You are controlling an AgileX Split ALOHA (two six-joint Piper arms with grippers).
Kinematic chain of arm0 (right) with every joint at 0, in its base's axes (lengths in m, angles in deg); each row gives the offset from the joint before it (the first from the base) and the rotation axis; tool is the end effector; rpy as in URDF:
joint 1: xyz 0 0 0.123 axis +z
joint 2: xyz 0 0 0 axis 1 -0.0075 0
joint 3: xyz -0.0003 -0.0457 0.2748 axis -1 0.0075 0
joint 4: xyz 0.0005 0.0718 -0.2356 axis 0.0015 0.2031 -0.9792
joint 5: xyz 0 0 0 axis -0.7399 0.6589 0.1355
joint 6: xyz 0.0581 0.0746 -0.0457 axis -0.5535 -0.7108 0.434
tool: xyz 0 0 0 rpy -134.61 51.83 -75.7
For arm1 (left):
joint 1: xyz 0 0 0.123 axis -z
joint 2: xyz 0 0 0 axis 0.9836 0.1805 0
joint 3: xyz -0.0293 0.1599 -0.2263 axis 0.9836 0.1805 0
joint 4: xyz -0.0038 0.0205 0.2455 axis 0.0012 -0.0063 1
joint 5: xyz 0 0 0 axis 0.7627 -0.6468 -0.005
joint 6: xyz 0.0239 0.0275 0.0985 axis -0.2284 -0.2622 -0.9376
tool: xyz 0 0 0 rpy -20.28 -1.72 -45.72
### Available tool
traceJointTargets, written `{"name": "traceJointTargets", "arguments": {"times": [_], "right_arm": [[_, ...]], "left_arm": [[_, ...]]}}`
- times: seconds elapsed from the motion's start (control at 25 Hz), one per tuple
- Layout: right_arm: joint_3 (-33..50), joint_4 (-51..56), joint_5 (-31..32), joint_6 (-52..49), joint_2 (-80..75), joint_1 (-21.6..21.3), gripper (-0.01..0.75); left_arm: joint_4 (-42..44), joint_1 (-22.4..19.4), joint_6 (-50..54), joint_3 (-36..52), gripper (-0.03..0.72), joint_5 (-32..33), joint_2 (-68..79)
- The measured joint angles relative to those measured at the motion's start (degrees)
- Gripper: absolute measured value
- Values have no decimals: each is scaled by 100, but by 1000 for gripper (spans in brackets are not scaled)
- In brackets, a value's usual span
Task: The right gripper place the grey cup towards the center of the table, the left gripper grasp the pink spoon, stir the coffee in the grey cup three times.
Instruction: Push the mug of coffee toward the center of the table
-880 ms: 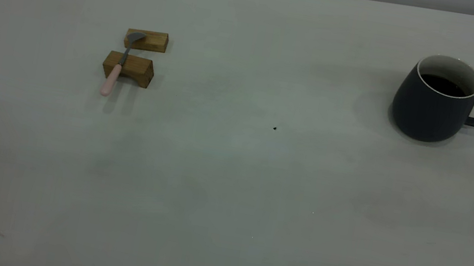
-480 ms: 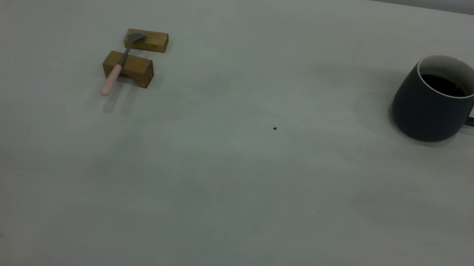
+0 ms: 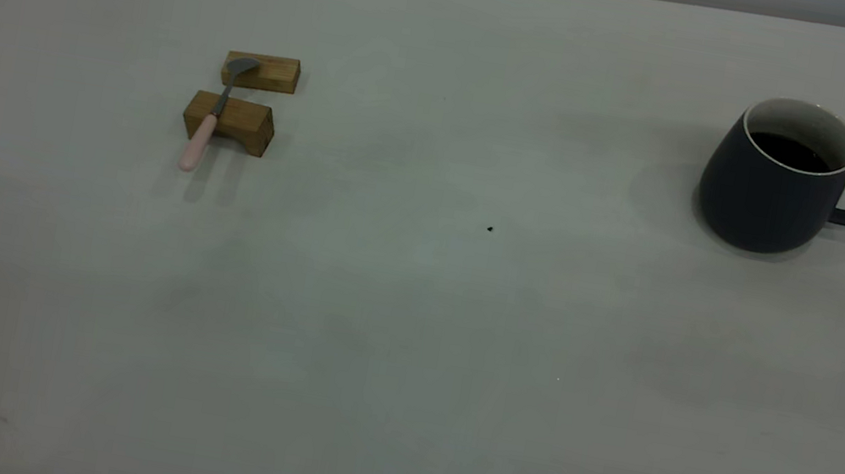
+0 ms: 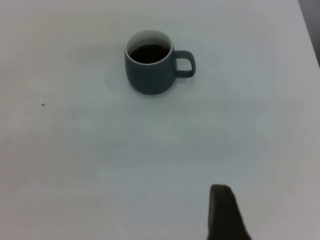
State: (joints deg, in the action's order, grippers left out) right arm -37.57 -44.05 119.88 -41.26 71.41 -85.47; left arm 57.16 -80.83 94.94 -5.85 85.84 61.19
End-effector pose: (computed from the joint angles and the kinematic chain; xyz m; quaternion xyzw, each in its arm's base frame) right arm 0.0117 -0.0028 0.2531 -0.0047 0.8825 0.0116 0.4701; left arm 0.0029 0.0108 0.2595 -0.0951 0.8637 0.0153 0.4948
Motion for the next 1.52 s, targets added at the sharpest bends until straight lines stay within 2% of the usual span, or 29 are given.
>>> {"name": "traceJointTargets", "arguments": {"times": [0.76,1.04,1.24,1.52], "right_arm": [[-26,163,-53,0,-155,0,493],[-643,53,-996,140,-2274,0,517],[-1015,21,-1902,1092,-4150,0,589],[-1521,-1,-3354,2163,-6442,0,590]], "left_arm": [[0,0,0,0,299,0,0],[0,0,0,0,299,0,0],[0,0,0,0,299,0,0],[0,0,0,0,299,0,0]]}}
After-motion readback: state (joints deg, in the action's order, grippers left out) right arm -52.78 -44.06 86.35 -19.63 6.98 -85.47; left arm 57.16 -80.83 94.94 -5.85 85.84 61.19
